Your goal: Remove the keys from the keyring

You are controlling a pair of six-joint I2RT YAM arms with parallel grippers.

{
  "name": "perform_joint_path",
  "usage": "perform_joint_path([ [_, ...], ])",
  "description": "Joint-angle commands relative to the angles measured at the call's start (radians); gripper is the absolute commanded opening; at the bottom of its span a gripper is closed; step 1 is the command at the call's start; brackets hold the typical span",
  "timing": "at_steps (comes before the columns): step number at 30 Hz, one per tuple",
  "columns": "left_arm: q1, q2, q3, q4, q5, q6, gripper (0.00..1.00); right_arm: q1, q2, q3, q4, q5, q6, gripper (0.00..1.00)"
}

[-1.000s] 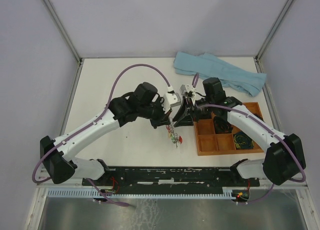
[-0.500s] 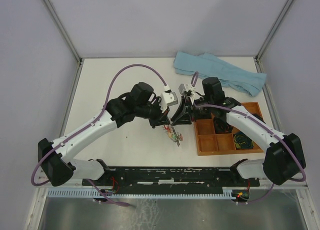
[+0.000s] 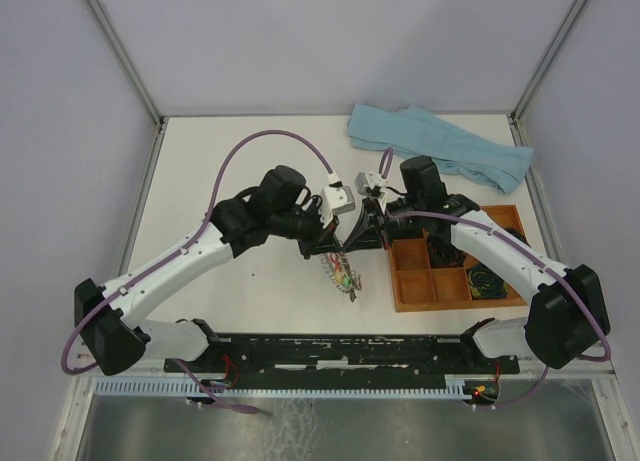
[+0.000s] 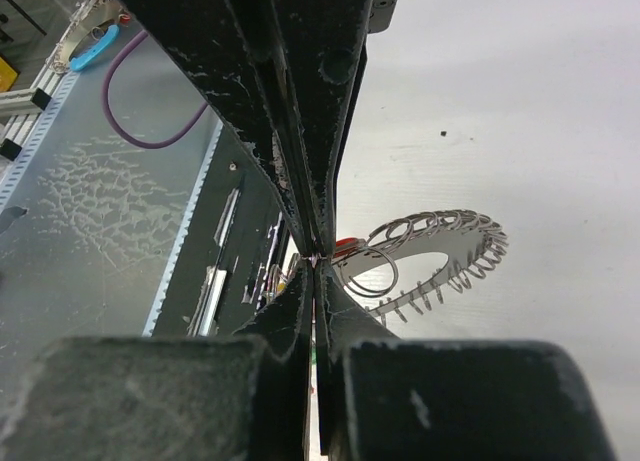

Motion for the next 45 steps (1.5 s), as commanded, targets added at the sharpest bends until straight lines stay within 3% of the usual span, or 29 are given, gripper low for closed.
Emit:
perform_joint_path([
  [1,0.018,-0.057,-0.003,0.118,0.021,-0.041,0.03,0.010,-0.008,0.063,-0.096,-0.045,-0.078,0.01],
  [3,0.027,-0.079,-0.031,0.163,0.019,-0.065,0.04,0.008,-0.009,0.078,-0.123,-0.043,-0.093,0.01],
  [7,0.037,-0.173,-0.165,0.312,0.027,-0.112,0.22,-0.001,-0.012,0.089,-0.135,-0.061,-0.088,0.01],
  [13,0.037,-0.430,-0.501,0.741,-0.043,-0.158,0.38,-0.003,-0.012,0.106,-0.182,-0.089,-0.127,0.01],
  [20,0.034,-0.556,-0.807,1.201,-0.068,-0.179,0.34,-0.003,-0.006,0.117,-0.224,-0.110,-0.166,0.01],
  [31,-0.026,-0.390,-0.801,1.331,-0.035,-0.187,0.22,-0.003,0.004,0.117,-0.229,-0.110,-0.171,0.01],
  [45,-0.034,-0.370,-0.818,1.330,0.025,-0.197,0.21,-0.003,0.004,0.122,-0.235,-0.112,-0.173,0.01],
])
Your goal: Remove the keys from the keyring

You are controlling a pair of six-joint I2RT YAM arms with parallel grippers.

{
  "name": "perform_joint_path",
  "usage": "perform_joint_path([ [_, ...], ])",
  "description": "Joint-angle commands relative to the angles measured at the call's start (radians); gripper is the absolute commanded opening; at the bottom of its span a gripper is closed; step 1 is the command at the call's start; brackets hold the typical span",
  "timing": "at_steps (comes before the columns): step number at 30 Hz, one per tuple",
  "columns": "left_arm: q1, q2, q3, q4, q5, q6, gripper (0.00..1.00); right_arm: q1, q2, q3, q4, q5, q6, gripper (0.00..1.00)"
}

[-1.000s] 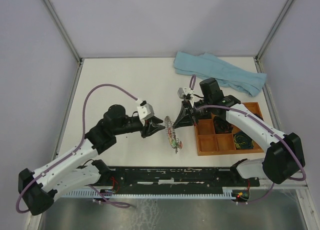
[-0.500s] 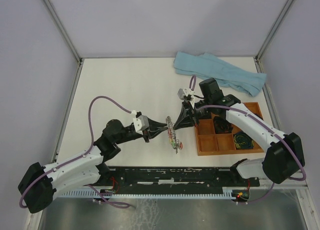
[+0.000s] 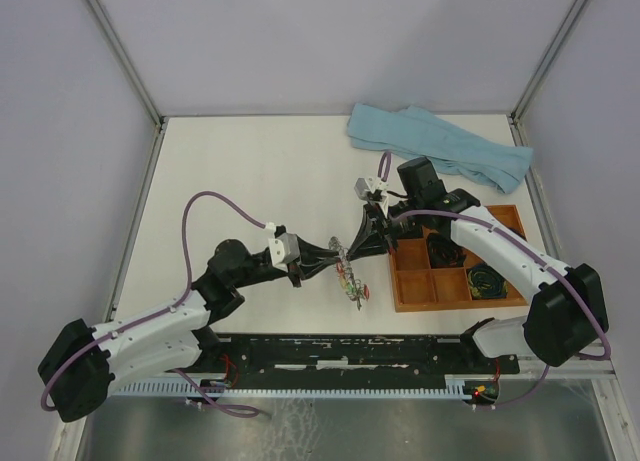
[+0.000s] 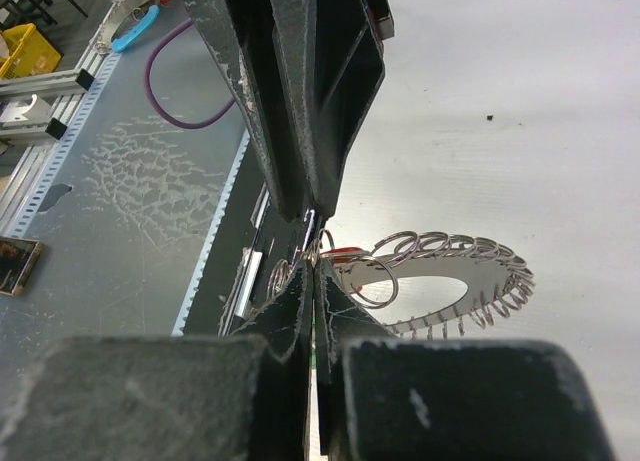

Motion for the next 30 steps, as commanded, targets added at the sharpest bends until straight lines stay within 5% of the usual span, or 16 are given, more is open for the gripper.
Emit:
perform_joint_path([
  [1,-0.007,0.012,0.004,0.064,0.032,-0.033,0.21,-0.001,-0.008,0.056,0.016,-0.062,-0.013,0.01],
  [11,-0.010,0.043,-0.004,0.051,0.023,-0.035,0.21,-0.001,-0.007,0.058,0.014,-0.063,-0.015,0.01],
  [19,-0.010,0.062,-0.001,0.038,0.030,-0.031,0.03,-0.001,-0.006,0.057,0.014,-0.062,-0.015,0.01],
  [30,-0.010,0.066,0.006,-0.009,0.040,-0.032,0.03,-0.001,-0.006,0.057,0.013,-0.063,-0.017,0.01],
])
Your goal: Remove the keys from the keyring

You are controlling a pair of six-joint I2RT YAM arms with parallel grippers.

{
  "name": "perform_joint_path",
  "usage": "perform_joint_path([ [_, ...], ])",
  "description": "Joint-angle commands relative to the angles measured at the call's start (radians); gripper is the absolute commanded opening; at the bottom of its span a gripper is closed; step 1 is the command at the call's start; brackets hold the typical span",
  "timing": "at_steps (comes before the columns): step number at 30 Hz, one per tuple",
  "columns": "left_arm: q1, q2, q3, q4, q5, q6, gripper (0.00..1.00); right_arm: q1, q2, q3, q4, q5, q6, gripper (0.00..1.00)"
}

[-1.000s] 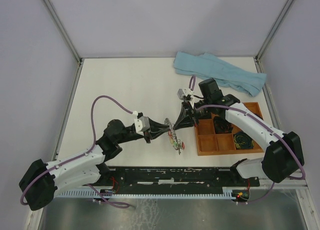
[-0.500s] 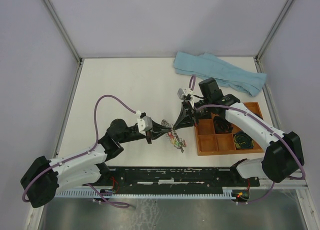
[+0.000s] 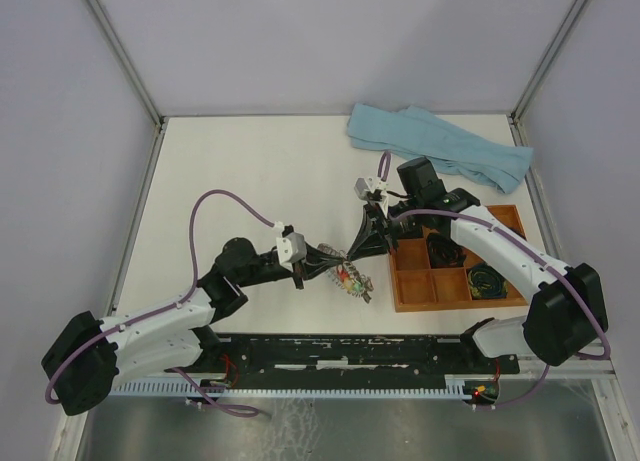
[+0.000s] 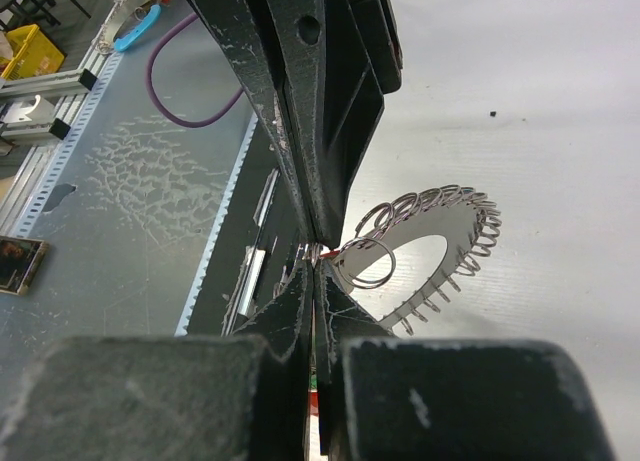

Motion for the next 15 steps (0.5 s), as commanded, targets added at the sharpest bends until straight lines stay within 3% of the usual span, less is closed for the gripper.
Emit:
perform_joint_path([
  [1,-0.004,0.008,0.007,-0.007,0.021,-0.018,0.03,-0.001,-0.007,0.053,0.029,-0.063,-0.013,0.01],
  [15,-0.007,-0.003,0.005,-0.051,0.001,-0.006,0.03,-0.003,-0.009,0.057,0.022,-0.061,-0.017,0.01],
])
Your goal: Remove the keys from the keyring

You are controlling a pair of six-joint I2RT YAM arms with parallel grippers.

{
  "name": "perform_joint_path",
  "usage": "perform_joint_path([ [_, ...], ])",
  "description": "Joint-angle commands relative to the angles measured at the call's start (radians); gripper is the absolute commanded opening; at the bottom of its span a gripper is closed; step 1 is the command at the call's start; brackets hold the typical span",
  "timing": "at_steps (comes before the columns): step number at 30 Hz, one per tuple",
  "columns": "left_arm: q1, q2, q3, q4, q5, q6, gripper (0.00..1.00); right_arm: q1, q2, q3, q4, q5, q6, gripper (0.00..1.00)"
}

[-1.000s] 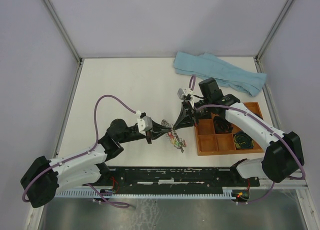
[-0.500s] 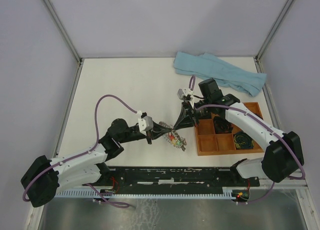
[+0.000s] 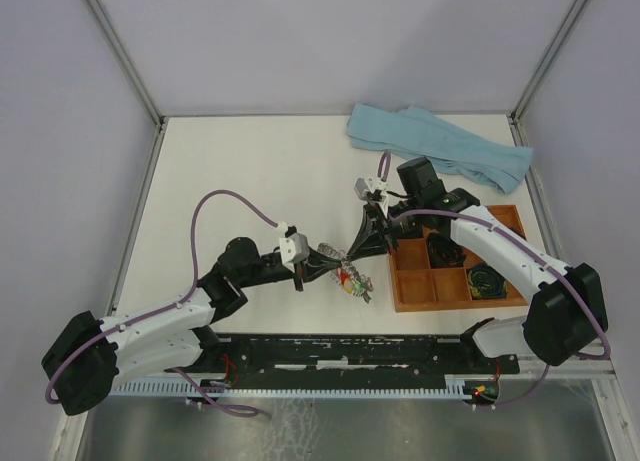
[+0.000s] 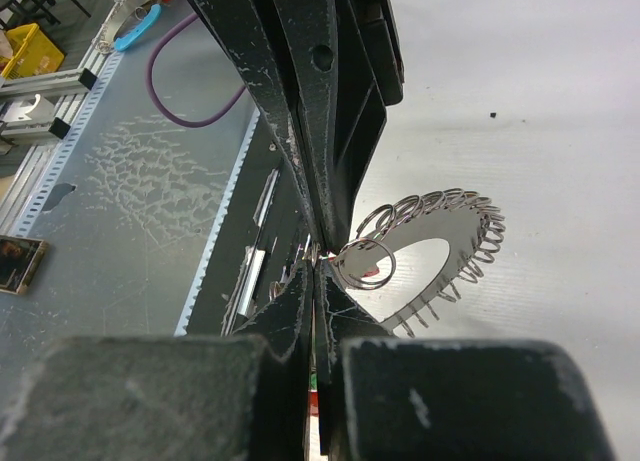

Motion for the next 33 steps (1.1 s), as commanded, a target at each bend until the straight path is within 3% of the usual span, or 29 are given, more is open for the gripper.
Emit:
perform_joint_path([
  [1,-0.007,-0.004,0.002,0.001,-0.007,-0.003,0.03,-0.004,-0.010,0.058,0.022,-0.061,-0.013,0.01],
  [8,-0.006,-0.052,-0.041,-0.008,-0.114,-0.022,0.03,-0.025,-0.013,0.061,0.021,-0.028,-0.008,0.01],
  [16,0.037,-0.278,-0.159,-0.089,-0.485,-0.249,0.03,-0.069,-0.028,0.066,0.005,0.024,-0.014,0.01],
  [21,0.165,-0.338,-0.169,-0.175,-0.687,-0.364,0.03,-0.081,-0.032,0.067,0.002,0.036,-0.013,0.01],
  [25,0.410,-0.215,-0.120,-0.102,-0.607,-0.481,0.03,-0.085,-0.034,0.066,0.004,0.041,-0.013,0.01],
  [29,0.653,0.029,-0.025,0.011,-0.469,-0.630,0.03,-0.087,-0.039,0.060,0.008,0.042,-0.012,0.01],
  [33,0.804,0.267,0.083,0.092,-0.448,-0.762,0.03,-0.087,-0.041,0.057,0.013,0.041,-0.009,0.01],
])
